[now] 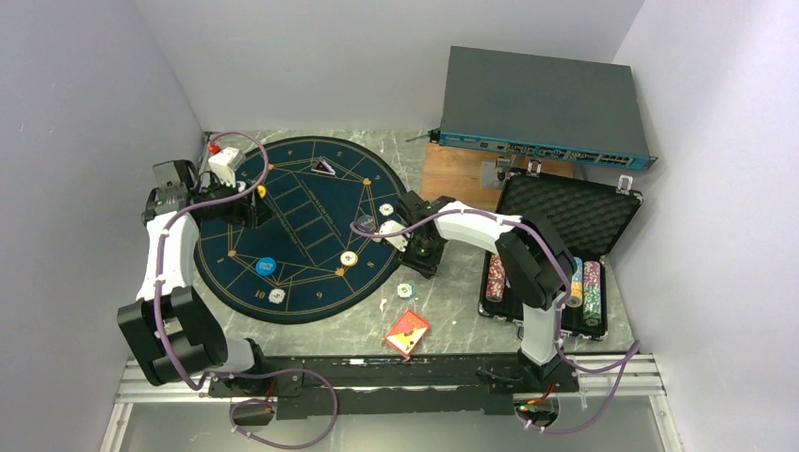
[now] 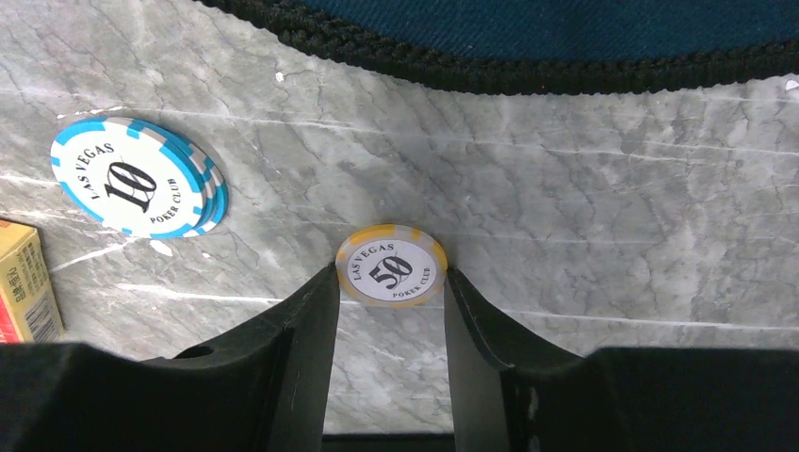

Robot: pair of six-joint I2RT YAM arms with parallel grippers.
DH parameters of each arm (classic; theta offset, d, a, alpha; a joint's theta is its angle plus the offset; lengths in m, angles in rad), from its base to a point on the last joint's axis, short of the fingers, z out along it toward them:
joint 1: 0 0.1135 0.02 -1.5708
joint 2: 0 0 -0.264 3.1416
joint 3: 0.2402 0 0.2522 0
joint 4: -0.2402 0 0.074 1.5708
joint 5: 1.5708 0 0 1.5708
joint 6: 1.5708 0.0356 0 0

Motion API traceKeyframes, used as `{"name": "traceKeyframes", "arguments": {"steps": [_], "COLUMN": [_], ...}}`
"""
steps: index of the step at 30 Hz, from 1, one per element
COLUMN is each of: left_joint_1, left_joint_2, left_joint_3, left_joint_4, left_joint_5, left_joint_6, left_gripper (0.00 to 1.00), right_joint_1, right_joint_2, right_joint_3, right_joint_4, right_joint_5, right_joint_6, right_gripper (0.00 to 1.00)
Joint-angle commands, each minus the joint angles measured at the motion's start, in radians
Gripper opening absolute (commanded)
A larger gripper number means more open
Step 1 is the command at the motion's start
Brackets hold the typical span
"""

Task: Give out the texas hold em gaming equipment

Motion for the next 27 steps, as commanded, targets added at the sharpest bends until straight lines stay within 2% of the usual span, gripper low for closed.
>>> {"name": "traceKeyframes", "arguments": {"steps": [1,9,13,27], "left_joint_1": [0.003,0.003,0.004,0.003], "left_joint_2": [0.013,0.024,0.033,0.046], "left_joint_3": [0.038,0.050,0.056,0.063], "left_joint_4": [0.021,0.020,0.022,0.018], "left_joint_5": [0.019,0.017,0.018,0.018], "left_joint_6": [-0.001,-0.003,-0.008,-0.003], "left_gripper": [0.87,0.87,0.87,0.87], "right_joint_1": [0.003,-0.003,-0.006,-0.011], "right_joint_2": [0.041,-0.035,-0.024,0.223], "right_joint_3": [-0.042,0.055,0.128,0.505], "right_joint_4": [0.033,0.021,0.012,0.006], "right_joint_5": [-0.016,-0.015,-0.016,-0.042], "right_joint_6": [-0.002,0.008,0.006,0.020], "right_gripper": [0.33,0.32,0.32,0.32]}}
